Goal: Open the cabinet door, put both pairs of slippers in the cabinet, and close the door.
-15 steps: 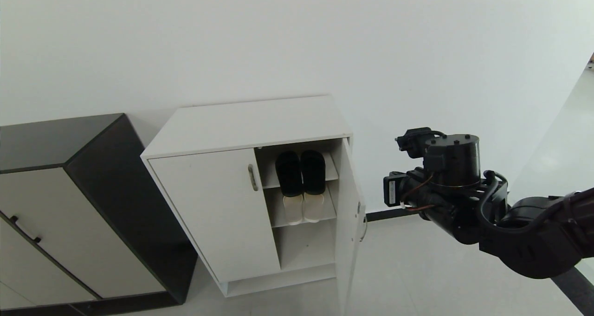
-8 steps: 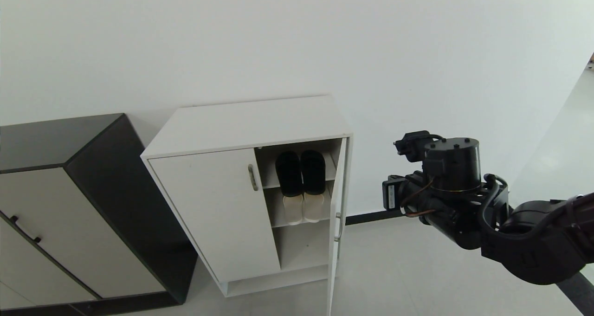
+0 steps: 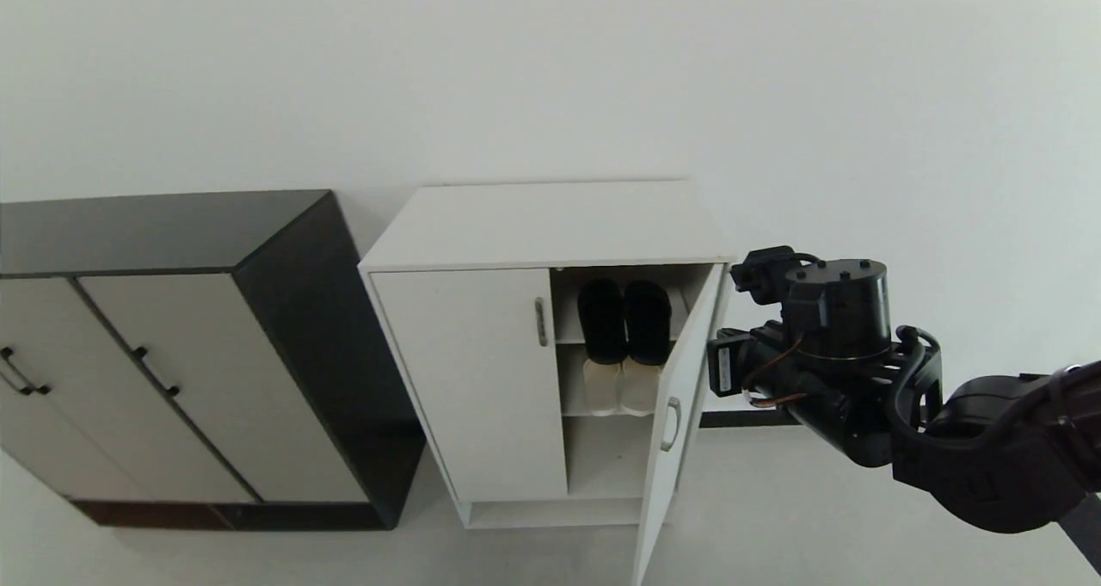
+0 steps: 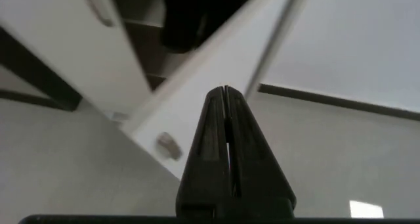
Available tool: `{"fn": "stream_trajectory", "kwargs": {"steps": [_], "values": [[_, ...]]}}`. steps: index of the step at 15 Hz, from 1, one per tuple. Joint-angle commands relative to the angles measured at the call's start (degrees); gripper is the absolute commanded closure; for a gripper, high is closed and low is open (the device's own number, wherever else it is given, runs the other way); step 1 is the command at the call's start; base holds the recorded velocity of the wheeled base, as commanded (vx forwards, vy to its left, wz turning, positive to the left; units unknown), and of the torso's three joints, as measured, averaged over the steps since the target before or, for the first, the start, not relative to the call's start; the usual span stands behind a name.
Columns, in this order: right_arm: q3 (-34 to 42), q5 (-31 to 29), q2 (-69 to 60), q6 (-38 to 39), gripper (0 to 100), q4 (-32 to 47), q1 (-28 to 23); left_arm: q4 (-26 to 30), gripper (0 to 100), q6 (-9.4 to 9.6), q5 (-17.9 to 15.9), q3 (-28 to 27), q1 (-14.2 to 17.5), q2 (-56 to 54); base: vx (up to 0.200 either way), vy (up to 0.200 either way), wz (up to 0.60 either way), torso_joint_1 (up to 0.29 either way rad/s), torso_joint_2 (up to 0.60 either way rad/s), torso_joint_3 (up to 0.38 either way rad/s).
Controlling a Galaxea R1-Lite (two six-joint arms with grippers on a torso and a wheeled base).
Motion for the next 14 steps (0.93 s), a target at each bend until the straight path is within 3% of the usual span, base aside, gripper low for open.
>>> {"fn": "stream_trajectory", "kwargs": {"steps": [1, 7, 11, 14], "values": [[0.3, 0.2, 0.2, 0.0, 100, 0.0, 0.0, 0.0, 100, 0.01, 0.0, 0.0, 0.0, 0.0, 0.0, 0.0, 0.0, 0.0, 0.0, 0.0], [0.9, -1.3, -0.5, -3.7, 100, 0.5, -3.1, 0.0, 100, 0.01, 0.0, 0.0, 0.0, 0.1, 0.0, 0.0, 0.0, 0.0, 0.0, 0.0], [2.3, -1.3, -4.5, -6.5, 100, 14.3, -4.8, 0.0, 100, 0.01, 0.0, 0.0, 0.0, 0.1, 0.0, 0.0, 0.0, 0.0, 0.0, 0.0], [2.1, -0.9, -4.0, -6.4, 100, 16.3, -4.7, 0.0, 100, 0.01, 0.1, 0.0, 0.0, 0.1, 0.2, 0.0, 0.0, -0.001, 0.0, 0.004]]}}
